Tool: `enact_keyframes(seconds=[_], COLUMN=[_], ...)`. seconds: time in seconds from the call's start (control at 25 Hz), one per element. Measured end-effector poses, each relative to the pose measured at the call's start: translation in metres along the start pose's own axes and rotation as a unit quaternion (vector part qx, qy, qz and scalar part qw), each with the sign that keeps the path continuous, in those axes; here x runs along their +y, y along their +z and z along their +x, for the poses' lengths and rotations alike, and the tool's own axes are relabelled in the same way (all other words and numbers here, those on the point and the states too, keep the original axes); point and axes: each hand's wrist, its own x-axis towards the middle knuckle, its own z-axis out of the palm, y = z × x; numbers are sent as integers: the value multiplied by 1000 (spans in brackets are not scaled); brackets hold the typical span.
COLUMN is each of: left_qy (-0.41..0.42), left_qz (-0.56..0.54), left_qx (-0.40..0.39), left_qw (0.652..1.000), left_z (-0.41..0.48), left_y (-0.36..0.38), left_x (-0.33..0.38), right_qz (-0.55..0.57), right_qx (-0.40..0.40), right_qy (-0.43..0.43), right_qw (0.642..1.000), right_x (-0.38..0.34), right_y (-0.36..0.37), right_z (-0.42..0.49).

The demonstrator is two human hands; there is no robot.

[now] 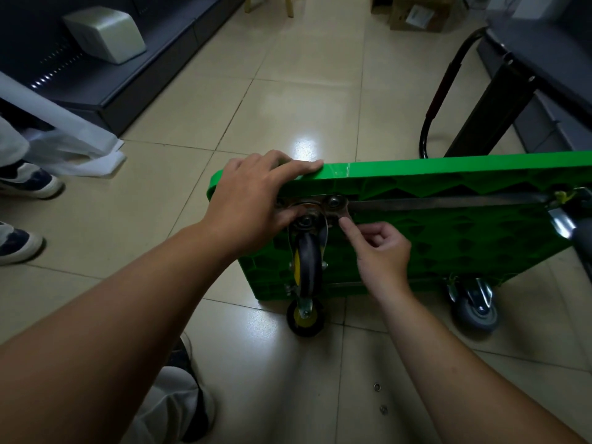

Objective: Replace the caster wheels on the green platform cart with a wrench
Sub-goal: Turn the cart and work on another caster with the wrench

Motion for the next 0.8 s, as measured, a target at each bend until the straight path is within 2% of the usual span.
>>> enact_keyframes(seconds=[0.08, 0.12, 0.2, 0.24, 0.28, 0.36, 0.4, 0.44, 0.48, 0.52, 0.56, 0.6, 0.64, 0.72, 0.8], left_qy=[2, 2, 0, -1, -1, 1, 1, 0, -1, 0, 1, 1, -1, -1, 0], left_qz=[-2, -1, 2, 2, 2, 3, 1, -1, 0, 3, 6, 7, 4, -2, -6], left_qx=[1, 0, -1, -1, -1, 1, 3, 4, 5, 5, 6, 7, 7, 8, 11], left_qw=[1000, 1000, 1000, 1000, 1000, 1000, 1000, 1000, 1000, 1000, 1000, 1000, 1000, 1000, 1000], left_z=[0, 0, 0, 1, 0, -1, -2, -2, -2, -1, -1, 0, 0, -1, -2], left_y=[-1, -1, -2, -2, -2, -2, -2, -2, -1, -1, 0, 0, 0, 0, 1], left_x=[0, 0, 1, 1, 0, 0, 0, -1, 0, -1, -1, -1, -2, -3, -3], right_qz=[-123, -212, -370, -413, -437, -462, -462, -432, -346, -193, -6, 132, 197, 195, 173], right_qx=[29, 49, 89, 94, 91, 85, 72, 50, 21, -7, -11, 4, 25, 48, 42], right_qy=[-100, -173, -332, -393, -434, -459, -439, -394, -323, -230, -124, -22, 53, 105, 95], right_qw=[987, 961, 863, 817, 782, 754, 767, 810, 881, 954, 992, 991, 979, 974, 979], right_x=[-17, -28, -55, -69, -80, -89, -90, -88, -86, -84, -79, -69, -56, -30, -14], right_y=[-21, -32, -43, -44, -44, -47, -51, -55, -59, -60, -57, -51, -44, -28, -15], right_z=[3, 4, 5, 5, 5, 4, 4, 2, -2, -8, -14, -18, -21, -26, -30])
